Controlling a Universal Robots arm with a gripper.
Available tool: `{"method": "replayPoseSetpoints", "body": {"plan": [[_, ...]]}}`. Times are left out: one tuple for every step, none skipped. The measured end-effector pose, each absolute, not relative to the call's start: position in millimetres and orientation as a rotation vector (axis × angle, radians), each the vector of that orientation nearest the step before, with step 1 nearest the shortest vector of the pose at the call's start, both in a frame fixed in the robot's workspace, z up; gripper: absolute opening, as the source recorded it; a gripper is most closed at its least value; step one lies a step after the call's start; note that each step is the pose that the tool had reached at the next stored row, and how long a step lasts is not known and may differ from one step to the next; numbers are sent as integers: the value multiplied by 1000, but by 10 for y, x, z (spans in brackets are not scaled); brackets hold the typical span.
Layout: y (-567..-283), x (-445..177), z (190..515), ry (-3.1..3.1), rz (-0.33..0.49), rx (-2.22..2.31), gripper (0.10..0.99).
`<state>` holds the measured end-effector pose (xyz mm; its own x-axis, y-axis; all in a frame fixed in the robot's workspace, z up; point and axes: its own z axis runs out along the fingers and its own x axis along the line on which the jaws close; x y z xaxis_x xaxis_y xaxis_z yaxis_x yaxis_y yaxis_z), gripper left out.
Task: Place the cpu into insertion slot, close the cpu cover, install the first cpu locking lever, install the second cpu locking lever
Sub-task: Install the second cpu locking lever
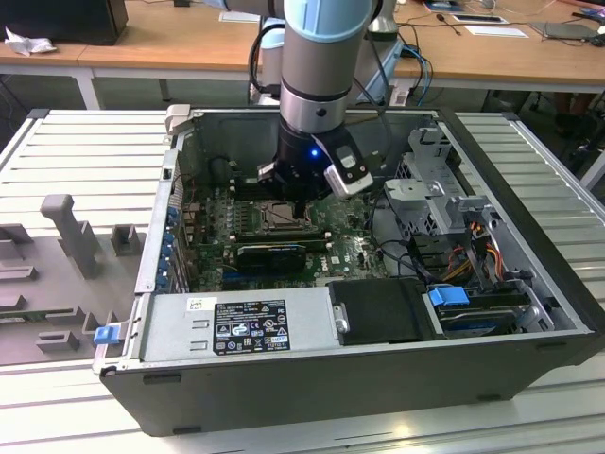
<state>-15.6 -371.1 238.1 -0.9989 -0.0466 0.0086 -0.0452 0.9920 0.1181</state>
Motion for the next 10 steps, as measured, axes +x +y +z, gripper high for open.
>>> {"method": "replayPoseSetpoints", "body": {"plan": [[-3722,-158,2377,-3124,-193,72,106],[-3744,-160,2372,-3123,-200,72,106],[-3764,-165,2371,-3123,-203,72,106],[-3780,-170,2370,-3123,-204,72,106],[-3794,-178,2370,-3123,-204,72,106],[-3803,-186,2370,-3123,-204,72,106],[-3809,-200,2370,-3123,-204,72,106],[-3812,-228,2370,-3123,-204,73,106],[-3813,-264,2370,-3123,-204,73,106],[-3814,-314,2370,-3123,-204,73,106]]}}
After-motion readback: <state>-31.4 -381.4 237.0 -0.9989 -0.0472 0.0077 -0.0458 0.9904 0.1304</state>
